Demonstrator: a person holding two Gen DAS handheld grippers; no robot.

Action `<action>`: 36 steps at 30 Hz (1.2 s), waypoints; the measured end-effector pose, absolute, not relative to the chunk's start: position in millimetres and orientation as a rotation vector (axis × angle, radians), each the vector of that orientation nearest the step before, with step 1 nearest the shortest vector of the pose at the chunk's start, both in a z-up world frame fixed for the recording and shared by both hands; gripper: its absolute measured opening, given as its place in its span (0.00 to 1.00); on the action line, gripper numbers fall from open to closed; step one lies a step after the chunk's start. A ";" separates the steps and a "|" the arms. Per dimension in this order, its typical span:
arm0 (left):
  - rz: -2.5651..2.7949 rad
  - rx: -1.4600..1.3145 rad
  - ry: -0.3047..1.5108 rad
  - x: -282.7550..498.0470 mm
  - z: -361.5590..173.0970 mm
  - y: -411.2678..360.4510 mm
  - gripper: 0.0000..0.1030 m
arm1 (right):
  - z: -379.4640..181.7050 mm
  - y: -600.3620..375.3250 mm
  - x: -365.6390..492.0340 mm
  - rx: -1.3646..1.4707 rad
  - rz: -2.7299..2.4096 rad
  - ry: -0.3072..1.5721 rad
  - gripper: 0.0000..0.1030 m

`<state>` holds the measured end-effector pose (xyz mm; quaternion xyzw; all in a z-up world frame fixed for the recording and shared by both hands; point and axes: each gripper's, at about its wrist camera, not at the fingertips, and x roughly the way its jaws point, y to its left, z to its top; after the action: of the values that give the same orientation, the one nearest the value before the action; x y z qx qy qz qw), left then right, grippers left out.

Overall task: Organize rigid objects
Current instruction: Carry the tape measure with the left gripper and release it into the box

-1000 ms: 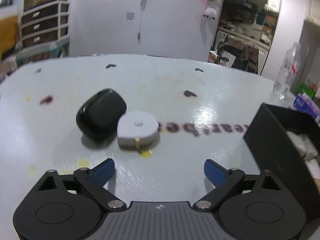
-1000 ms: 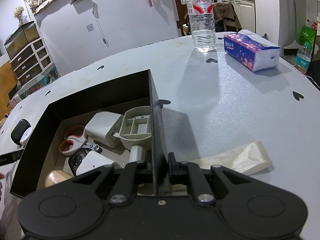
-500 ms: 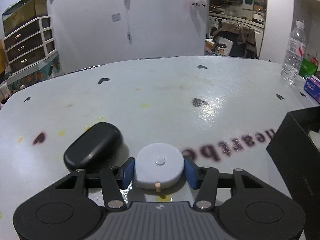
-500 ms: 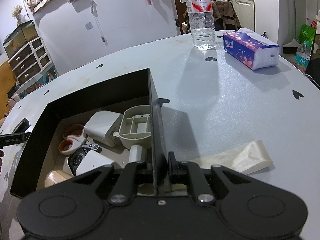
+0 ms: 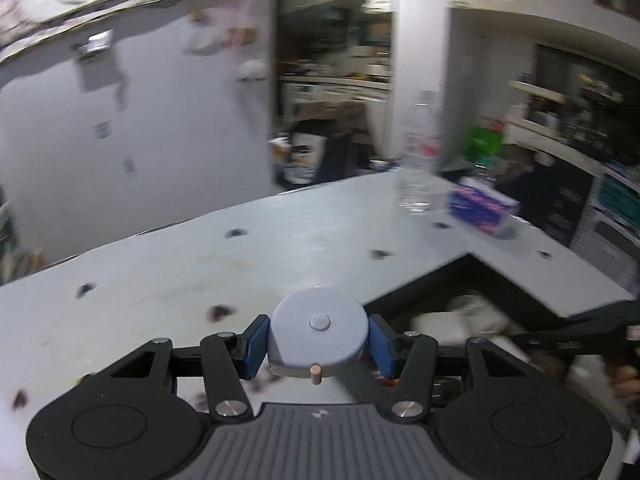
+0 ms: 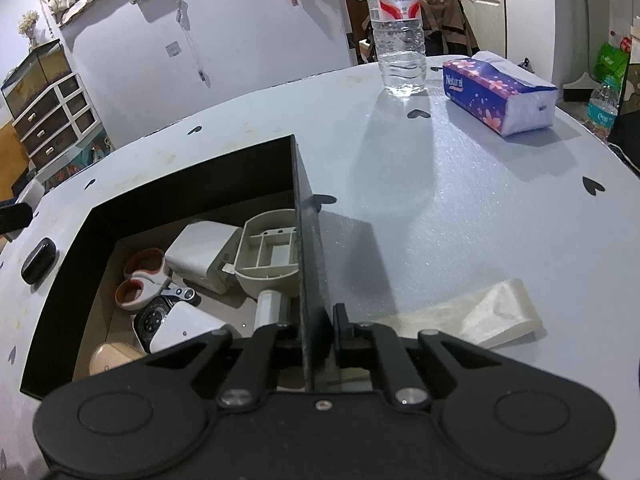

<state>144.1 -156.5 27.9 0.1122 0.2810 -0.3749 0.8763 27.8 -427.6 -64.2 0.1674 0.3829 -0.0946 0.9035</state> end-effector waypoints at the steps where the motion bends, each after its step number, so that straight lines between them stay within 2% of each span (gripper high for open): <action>1: -0.815 0.241 0.592 139.3 27.8 -163.2 0.52 | -64.2 -427.4 28.2 0.343 -0.195 0.792 0.08; 10: -0.979 0.382 0.685 110.6 1.1 -202.6 0.52 | -63.6 -426.9 28.3 0.331 -0.191 0.792 0.08; 21: -0.974 0.515 0.704 111.2 -12.6 -218.7 0.52 | -63.7 -426.6 29.0 0.333 -0.185 0.792 0.08; 22: -0.968 0.518 0.702 111.0 -11.7 -218.3 0.53 | -63.7 -426.6 29.0 0.332 -0.186 0.792 0.08; 25: -0.962 0.514 0.691 107.7 -7.5 -216.4 0.68 | -63.8 -426.6 29.2 0.334 -0.185 0.792 0.09; 36: -0.962 0.520 0.696 104.1 -4.5 -216.7 0.69 | -64.0 -426.7 29.2 0.335 -0.184 0.792 0.09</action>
<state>104.1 -216.7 -4.5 0.2420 0.3243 -0.4481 0.7972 29.2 -426.7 -64.0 0.1620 0.3835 -0.0892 0.9048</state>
